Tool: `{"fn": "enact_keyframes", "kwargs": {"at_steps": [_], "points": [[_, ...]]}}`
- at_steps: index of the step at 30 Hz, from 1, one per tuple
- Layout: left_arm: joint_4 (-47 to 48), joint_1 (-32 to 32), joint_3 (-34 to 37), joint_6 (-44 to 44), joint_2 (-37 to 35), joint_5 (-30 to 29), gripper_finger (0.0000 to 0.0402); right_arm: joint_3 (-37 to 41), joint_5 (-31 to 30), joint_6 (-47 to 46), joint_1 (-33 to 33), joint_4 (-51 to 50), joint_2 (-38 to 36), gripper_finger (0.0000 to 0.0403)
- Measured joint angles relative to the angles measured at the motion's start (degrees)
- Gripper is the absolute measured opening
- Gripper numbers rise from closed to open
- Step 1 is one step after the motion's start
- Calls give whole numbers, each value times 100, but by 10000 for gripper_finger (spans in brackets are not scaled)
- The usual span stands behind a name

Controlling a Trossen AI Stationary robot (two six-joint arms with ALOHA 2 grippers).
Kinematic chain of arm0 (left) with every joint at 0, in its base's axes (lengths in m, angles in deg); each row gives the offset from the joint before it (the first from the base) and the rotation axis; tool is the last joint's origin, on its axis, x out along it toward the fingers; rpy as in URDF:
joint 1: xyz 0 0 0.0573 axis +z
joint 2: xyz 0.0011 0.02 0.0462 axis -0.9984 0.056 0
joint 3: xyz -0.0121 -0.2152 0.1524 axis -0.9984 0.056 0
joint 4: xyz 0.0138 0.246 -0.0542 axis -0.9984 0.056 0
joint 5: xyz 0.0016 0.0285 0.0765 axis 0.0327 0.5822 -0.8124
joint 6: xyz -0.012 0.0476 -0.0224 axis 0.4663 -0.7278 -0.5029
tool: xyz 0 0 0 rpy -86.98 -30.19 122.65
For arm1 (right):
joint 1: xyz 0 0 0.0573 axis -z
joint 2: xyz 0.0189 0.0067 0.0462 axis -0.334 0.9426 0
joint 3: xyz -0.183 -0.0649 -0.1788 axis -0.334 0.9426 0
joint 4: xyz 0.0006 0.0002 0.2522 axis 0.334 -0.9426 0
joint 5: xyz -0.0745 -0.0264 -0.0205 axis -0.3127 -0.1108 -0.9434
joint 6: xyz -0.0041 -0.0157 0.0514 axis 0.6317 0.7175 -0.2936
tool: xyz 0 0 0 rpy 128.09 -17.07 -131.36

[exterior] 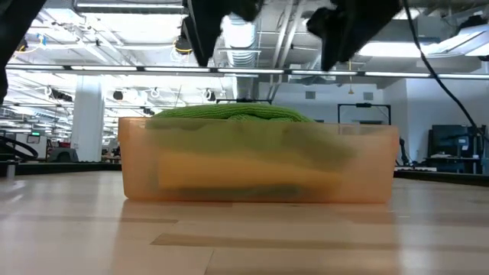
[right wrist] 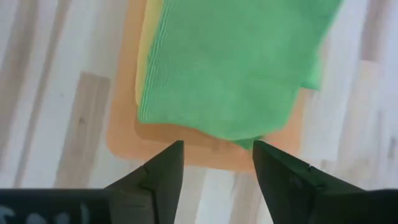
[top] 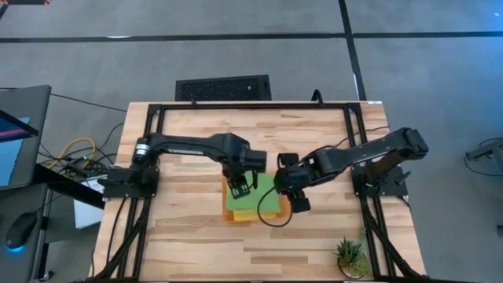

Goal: Fold microfiber towels
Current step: Return to Home Position

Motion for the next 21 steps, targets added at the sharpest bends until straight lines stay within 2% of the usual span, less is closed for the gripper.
{"fn": "enact_keyframes", "kwargs": {"at_steps": [2, 5, 8, 14, 17, 21], "points": [[-3, -12, 0, -134, -235, -211, 156, -43, -280, -139, 0, -88, -221, 207], [-9, -38, -2, -341, -545, -463, 151, -58, -1027, -345, 0, -417, -647, 188], [-2, -41, -2, -494, -847, -719, 129, -61, -1579, -568, 49, -678, -1154, 160], [-4, -20, -2, -1521, -1311, -1447, 36, -63, -1619, -1185, 384, -691, -2145, 67], [-2, 60, -2, -1812, -1480, -1473, 7, -63, -1618, -1162, 579, -673, -2570, 16], [-4, 239, -2, -2036, -1697, -1455, 7, -52, -1605, -1017, 723, -647, -3067, 17]]}}
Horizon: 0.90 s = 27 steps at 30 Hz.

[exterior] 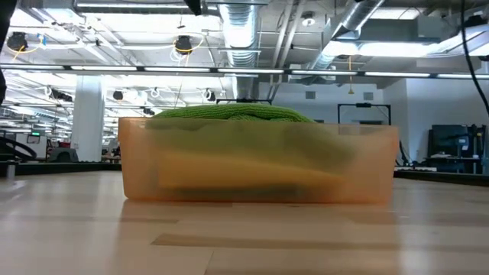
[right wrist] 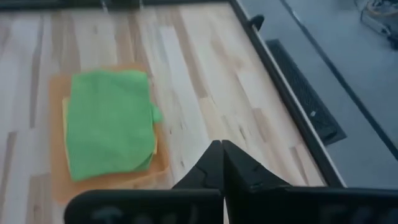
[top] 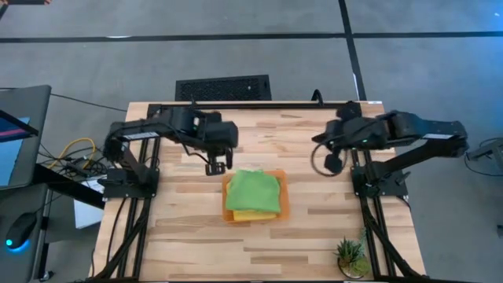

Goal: Fold microfiber towels
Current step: Return to Home Position

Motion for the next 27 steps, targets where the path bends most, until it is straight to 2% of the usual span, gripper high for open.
{"fn": "enact_keyframes", "kwargs": {"at_steps": [5, 11, 13, 16, 19, 22, 27], "points": [[0, 197, 0, -2, -456, -10, 2, 553, 8, 24, -9, 220, -772, 6], [-121, 258, 41, 254, -1197, -531, 0, 1646, 107, 114, -8, 1407, -1816, 9], [-343, 251, 325, 388, -1590, -661, 0, 1938, 141, 131, -9, 1696, -2109, 6], [-990, 246, 1232, 510, -2361, -757, 0, 2288, 160, 125, -9, 1958, -2463, 3], [-1853, 255, 2472, 655, -3263, -763, 0, 2496, 172, 53, -9, 2173, -2723, 5], [-2912, 255, 3715, 806, -4214, -754, 0, 2660, 279, 23, -9, 2288, -2912, 4], [-4700, 257, 5669, 924, -5769, -644, 0, 3158, 447, 216, -9, 3057, -3185, 4]]}}
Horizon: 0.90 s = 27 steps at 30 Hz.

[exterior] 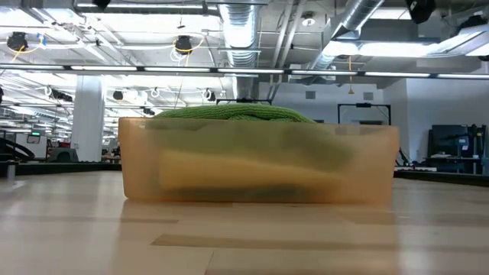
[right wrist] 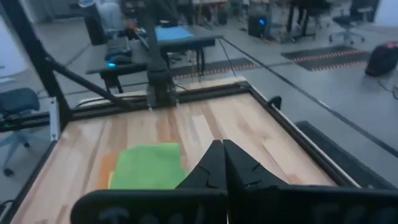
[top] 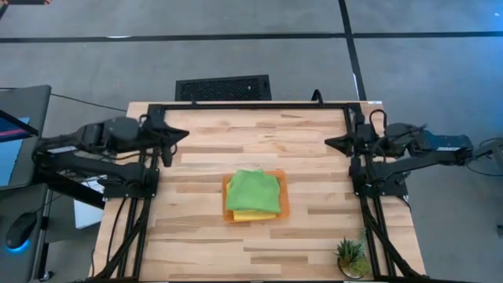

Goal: Fold microfiber towels
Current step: Return to Home Position

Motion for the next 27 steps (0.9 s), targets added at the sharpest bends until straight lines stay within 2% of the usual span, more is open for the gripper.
{"fn": "enact_keyframes", "kwargs": {"at_steps": [4, 8, 12, 17, 27], "points": [[-925, 0, 1374, 15, -1108, 12, 0, 466, 37, 18, 0, 407, -188, 5], [-1532, 0, 2386, 160, -2168, 17, 0, 855, 21, -330, 9, 450, -471, 4], [-1758, 0, 3063, 234, -3105, 33, 0, 1272, 16, -640, 10, 627, -833, 5], [-1840, 0, 3585, 171, -4101, 33, 0, 1924, 13, -791, 11, 1102, -1234, 5], [-1459, 0, 3713, 53, -4185, -126, 0, 2875, -9, -496, 30, 1543, -2566, 6]]}}
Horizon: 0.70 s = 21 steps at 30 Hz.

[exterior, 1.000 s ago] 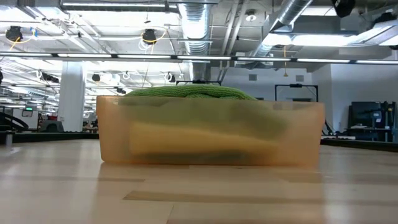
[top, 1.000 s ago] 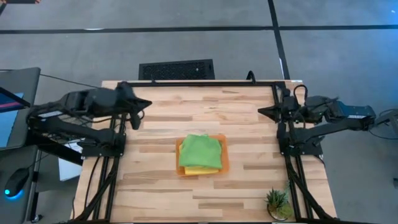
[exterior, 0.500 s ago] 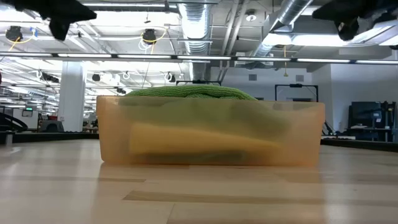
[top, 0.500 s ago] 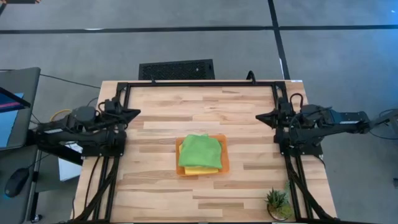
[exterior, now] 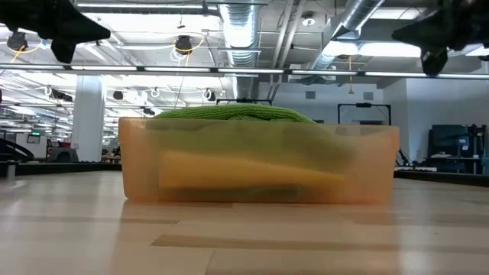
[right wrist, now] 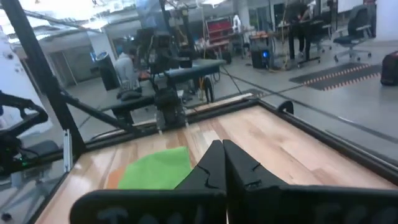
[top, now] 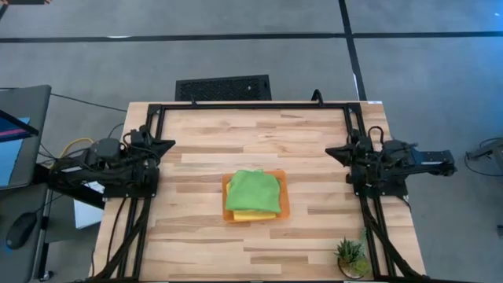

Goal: Fold microfiber towels
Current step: Return to Home Position

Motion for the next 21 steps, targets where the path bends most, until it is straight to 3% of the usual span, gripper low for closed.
{"fn": "enact_keyframes", "kwargs": {"at_steps": [2, 10, 17, 21], "points": [[90, 0, -5, 54, -3, -19, 0, 210, -2, 8, 29, -17, -320, 6], [206, 0, -3, 164, 12, -19, 0, 946, -80, -154, 372, 152, -301, 6], [248, 0, -3, 220, 14, -149, 0, 1632, 219, 12, 707, 1721, -128, 6], [248, 2, -3, 209, 14, -176, 0, 1733, 330, 188, 851, 1793, -123, 6]]}}
